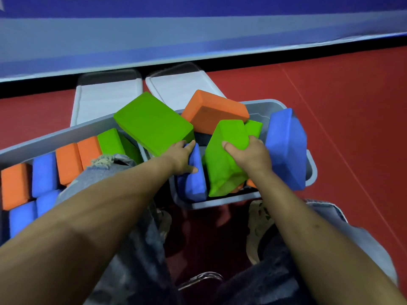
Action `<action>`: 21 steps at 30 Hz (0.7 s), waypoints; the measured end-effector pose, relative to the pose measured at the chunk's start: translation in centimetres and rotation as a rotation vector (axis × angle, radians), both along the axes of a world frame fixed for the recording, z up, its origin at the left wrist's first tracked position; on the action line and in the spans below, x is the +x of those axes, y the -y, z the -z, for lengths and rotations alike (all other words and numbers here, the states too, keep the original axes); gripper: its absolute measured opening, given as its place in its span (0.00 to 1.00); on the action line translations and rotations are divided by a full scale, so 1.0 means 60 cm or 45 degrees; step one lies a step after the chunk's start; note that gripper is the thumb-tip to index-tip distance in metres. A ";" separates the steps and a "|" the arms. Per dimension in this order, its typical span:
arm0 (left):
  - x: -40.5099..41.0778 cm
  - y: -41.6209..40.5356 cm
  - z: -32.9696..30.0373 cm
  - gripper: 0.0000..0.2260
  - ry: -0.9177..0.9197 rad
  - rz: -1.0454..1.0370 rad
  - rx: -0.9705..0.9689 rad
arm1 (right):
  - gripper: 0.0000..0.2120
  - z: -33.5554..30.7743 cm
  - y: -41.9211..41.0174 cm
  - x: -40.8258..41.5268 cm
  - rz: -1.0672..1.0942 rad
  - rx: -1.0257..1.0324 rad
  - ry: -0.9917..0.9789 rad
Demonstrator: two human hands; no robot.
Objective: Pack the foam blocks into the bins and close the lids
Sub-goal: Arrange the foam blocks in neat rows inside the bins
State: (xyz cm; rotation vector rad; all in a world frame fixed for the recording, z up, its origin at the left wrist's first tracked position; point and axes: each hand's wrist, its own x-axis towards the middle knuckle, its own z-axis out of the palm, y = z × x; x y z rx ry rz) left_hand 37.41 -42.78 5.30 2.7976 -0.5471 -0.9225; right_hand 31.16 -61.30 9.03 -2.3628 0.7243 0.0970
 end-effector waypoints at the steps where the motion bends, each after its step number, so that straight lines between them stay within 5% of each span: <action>1: 0.002 0.002 0.004 0.44 0.006 0.017 0.013 | 0.40 -0.001 -0.003 0.004 -0.009 -0.016 -0.009; 11: 0.012 0.027 0.034 0.43 0.032 0.062 0.107 | 0.39 -0.001 -0.027 0.018 -0.022 -0.076 0.000; 15: 0.021 0.035 0.033 0.45 0.012 0.062 0.043 | 0.41 -0.051 0.033 0.036 0.058 -0.028 0.204; 21: 0.027 0.006 0.014 0.58 -0.244 0.143 0.167 | 0.40 -0.087 0.068 0.017 -0.004 -0.039 0.296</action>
